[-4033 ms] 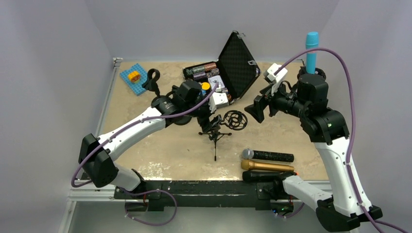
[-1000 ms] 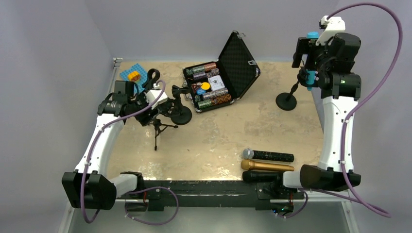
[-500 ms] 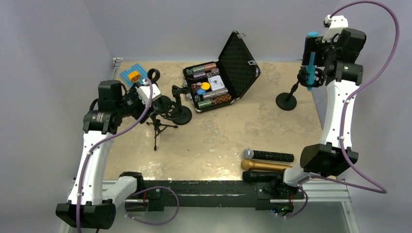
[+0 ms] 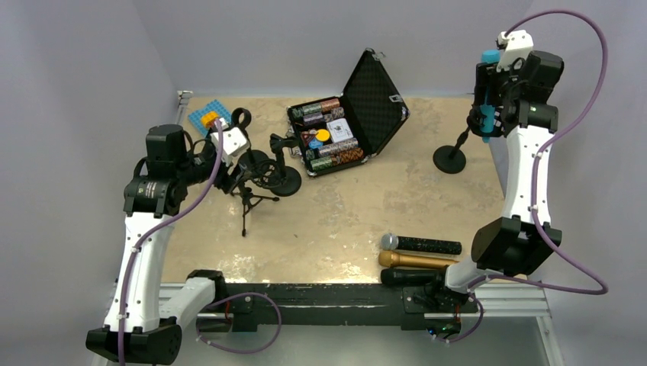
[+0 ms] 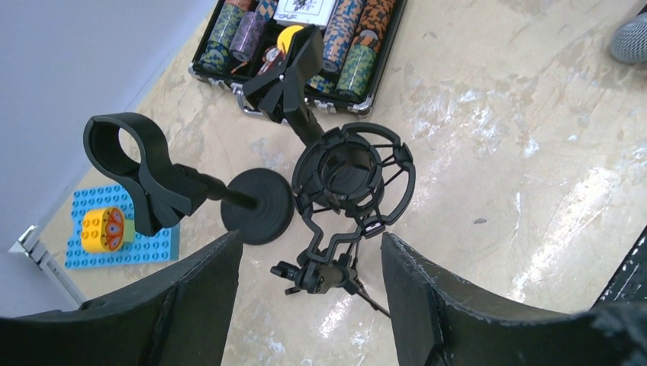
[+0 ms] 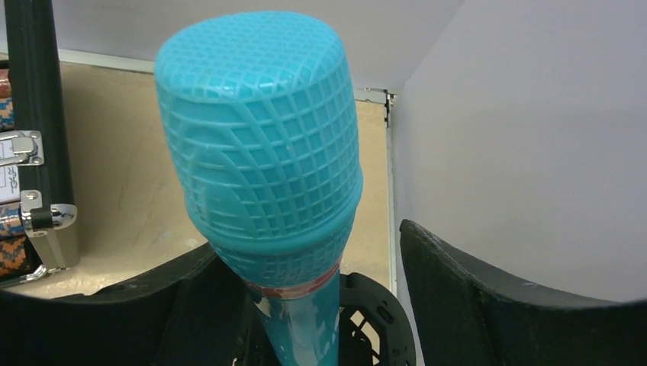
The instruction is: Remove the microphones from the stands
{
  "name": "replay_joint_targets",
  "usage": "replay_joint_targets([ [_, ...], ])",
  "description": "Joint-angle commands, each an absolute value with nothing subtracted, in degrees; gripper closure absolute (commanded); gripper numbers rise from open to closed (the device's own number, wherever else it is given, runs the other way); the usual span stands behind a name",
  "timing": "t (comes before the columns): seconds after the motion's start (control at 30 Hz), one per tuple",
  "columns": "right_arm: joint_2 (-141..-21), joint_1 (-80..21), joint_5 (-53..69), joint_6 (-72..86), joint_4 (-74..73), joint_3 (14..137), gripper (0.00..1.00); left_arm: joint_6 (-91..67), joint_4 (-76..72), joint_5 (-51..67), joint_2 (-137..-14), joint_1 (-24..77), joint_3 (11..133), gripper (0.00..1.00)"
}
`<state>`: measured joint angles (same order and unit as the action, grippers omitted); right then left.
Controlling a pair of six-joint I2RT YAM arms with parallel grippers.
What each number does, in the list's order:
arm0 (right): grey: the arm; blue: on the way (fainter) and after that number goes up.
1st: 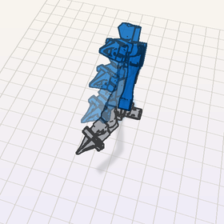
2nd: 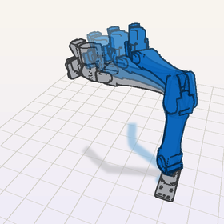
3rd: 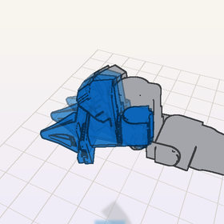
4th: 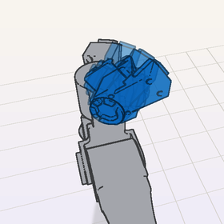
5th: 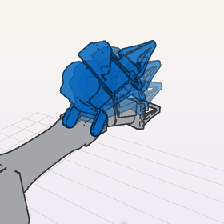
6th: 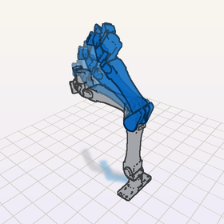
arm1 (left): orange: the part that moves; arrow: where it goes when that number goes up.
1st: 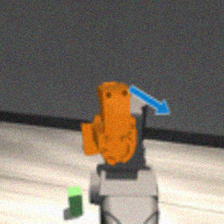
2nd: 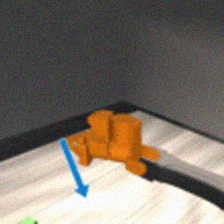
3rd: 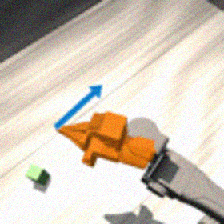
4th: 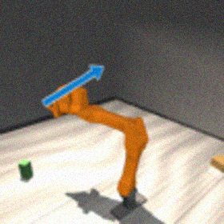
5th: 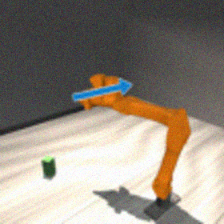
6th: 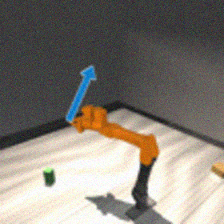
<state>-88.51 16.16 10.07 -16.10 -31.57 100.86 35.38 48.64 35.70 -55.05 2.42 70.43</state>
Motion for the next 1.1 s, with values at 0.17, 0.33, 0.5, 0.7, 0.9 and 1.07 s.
replay_joint_targets([
  [0.17,-87.6,16.9,10.7,-18.1,-23.9,98.5,0.73,31.4,45.9,41.1,-55.6,2.9,74.1,0.3],
  [0.33,-84.8,16.8,11.2,-17.5,-22.7,99.7,1.0,30.8,45.2,41.6,-55.7,3.0,74.8,0.31],
  [0.5,-80.1,16.9,13.8,-15.8,-20.6,101.7,1.0,30.0,44.2,42.6,-56.0,3.1,74.8,0.31],
  [0.7,-75.2,16.8,20.3,-10.0,-19.9,103.2,1.0,29.1,42.1,43.8,-56.7,3.6,75.0,0.31],
  [0.9,-69.8,16.8,42.2,-11.1,-20.8,99.2,0.98,26.0,39.2,44.3,-57.7,3.9,76.8,0.31],
  [1.07,-67.7,13.1,60.1,-25.3,-37.3,97.7,0.94,21.4,35.0,46.3,-57.7,4.0,78.0,0.31],
])
